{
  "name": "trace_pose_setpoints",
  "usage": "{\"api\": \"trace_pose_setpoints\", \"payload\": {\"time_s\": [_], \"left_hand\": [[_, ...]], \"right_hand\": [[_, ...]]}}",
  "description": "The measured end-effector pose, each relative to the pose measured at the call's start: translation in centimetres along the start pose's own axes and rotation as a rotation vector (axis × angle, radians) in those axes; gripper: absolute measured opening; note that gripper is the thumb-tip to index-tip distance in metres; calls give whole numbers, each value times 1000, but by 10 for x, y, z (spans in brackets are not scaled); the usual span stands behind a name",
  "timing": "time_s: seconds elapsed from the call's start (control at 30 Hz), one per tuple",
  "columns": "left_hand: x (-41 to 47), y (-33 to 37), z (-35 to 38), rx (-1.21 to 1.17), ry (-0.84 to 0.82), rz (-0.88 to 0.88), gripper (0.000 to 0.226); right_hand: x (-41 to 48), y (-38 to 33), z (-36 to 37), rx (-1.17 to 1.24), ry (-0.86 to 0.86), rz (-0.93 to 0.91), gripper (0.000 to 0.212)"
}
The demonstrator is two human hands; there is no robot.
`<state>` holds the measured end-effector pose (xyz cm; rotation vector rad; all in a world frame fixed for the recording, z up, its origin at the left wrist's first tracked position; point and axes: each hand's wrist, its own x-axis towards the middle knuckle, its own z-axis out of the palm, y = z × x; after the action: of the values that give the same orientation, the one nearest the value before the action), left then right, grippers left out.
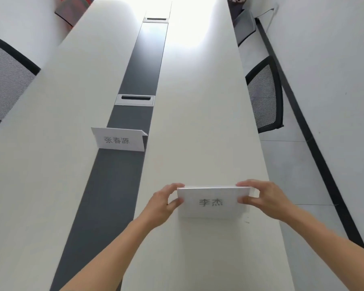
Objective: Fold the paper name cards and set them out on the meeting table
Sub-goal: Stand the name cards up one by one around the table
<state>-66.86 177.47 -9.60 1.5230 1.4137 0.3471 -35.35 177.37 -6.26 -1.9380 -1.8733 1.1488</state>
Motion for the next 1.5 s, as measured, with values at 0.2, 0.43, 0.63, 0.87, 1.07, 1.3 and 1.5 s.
{"api": "trace_pose_setpoints", "payload": {"time_s": [0.2, 0.43, 0.63, 0.87, 1.07, 1.3, 1.5], "left_hand": [[-36, 53, -19, -477, 325, -61, 28], [-79, 72, -28, -1028, 229, -160, 23], [-112, 28, -25, -1167, 377, -234, 25], [-134, -12, -26, -1212, 434, -284, 30], [-127, -18, -29, -1171, 485, -282, 31], [-112, -17, -50, -1185, 518, -228, 32], [-125, 1, -56, -1305, 612, -112, 25]], "right_hand": [[-4, -42, -41, 452, -79, -171, 18], [6, -60, -24, 552, -226, -57, 41], [5, 3, -1, 395, 235, 87, 30], [-2, 54, 47, 41, -63, 120, 82], [6, 39, 29, 59, -33, 63, 59], [-5, -3, -5, 227, 49, -62, 40], [-6, -41, -35, 528, 178, -100, 15]]}}
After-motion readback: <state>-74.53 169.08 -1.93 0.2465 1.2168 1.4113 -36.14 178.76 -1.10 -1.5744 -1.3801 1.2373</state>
